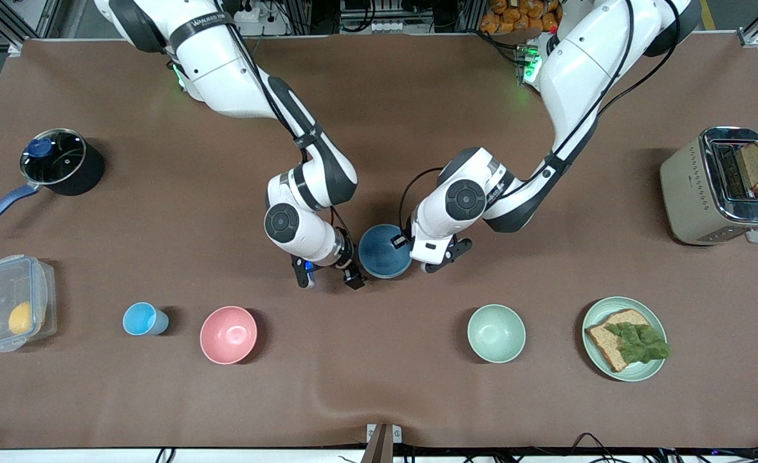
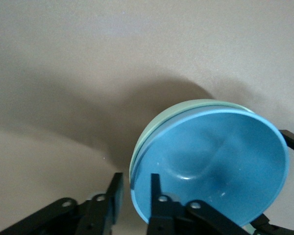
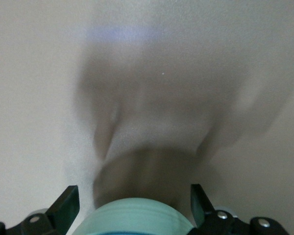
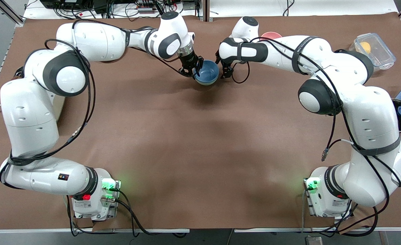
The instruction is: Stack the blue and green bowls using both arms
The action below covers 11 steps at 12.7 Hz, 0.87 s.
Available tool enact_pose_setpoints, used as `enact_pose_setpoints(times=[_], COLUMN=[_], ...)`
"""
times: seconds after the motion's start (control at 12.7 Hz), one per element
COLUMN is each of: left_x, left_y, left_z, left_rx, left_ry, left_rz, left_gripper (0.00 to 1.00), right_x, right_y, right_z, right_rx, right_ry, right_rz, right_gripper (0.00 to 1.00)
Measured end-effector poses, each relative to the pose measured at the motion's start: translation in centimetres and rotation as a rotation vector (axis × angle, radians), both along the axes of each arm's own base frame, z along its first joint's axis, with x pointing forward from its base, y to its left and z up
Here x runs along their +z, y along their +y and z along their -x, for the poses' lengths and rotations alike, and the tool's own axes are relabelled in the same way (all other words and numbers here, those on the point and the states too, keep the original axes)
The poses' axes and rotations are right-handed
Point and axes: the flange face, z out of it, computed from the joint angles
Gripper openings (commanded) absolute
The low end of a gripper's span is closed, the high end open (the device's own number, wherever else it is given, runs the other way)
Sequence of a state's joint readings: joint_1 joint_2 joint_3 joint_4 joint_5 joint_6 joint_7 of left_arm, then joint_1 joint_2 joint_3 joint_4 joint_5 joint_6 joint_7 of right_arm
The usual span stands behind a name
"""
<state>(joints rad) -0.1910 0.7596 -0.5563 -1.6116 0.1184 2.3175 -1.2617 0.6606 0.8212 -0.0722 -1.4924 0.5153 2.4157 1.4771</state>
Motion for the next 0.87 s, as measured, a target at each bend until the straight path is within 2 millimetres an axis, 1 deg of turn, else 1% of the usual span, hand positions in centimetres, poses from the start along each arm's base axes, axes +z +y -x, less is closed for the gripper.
enact_pose_setpoints(times=[0.16, 0.24, 0.32, 0.39, 0.55, 0.63, 0.79, 0.87], left_x=[0.6, 1.3, 2.5, 4.2, 8.9, 11.7, 17.6, 20.6], left_y=[0.0, 0.0, 0.1, 0.3, 1.5, 2.7, 6.2, 7.9], left_z=[-0.5, -1.1, -1.9, -2.6, -3.7, -4.3, -5.0, -5.0], left_rx=[0.006, 0.015, 0.024, 0.033, 0.048, 0.061, 0.088, 0.102], left_ry=[-0.012, -0.028, -0.049, -0.076, -0.132, -0.158, -0.194, -0.21], left_rz=[0.009, 0.019, 0.03, 0.04, 0.041, 0.031, -0.014, -0.042], left_gripper=[1.0, 1.0, 1.0, 1.0, 1.0, 1.0, 1.0, 1.0], right_x=[0.0, 0.0, 0.0, 0.0, 0.0, 0.0, 0.0, 0.0], right_y=[0.1, 0.2, 0.2, 0.2, 0.1, 0.0, -0.2, -0.2], right_z=[0.0, 0.0, 0.0, 0.0, 0.0, -0.1, -0.3, -0.3], right_rx=[0.001, 0.001, 0.002, 0.003, 0.025, 0.045, 0.073, 0.099], right_ry=[-0.006, -0.006, -0.007, -0.008, -0.02, -0.033, -0.048, -0.054], right_rz=[-0.001, -0.001, 0.0, 0.001, 0.02, 0.038, 0.057, 0.06], right_gripper=[1.0, 1.0, 1.0, 1.0, 1.0, 1.0, 1.0, 1.0])
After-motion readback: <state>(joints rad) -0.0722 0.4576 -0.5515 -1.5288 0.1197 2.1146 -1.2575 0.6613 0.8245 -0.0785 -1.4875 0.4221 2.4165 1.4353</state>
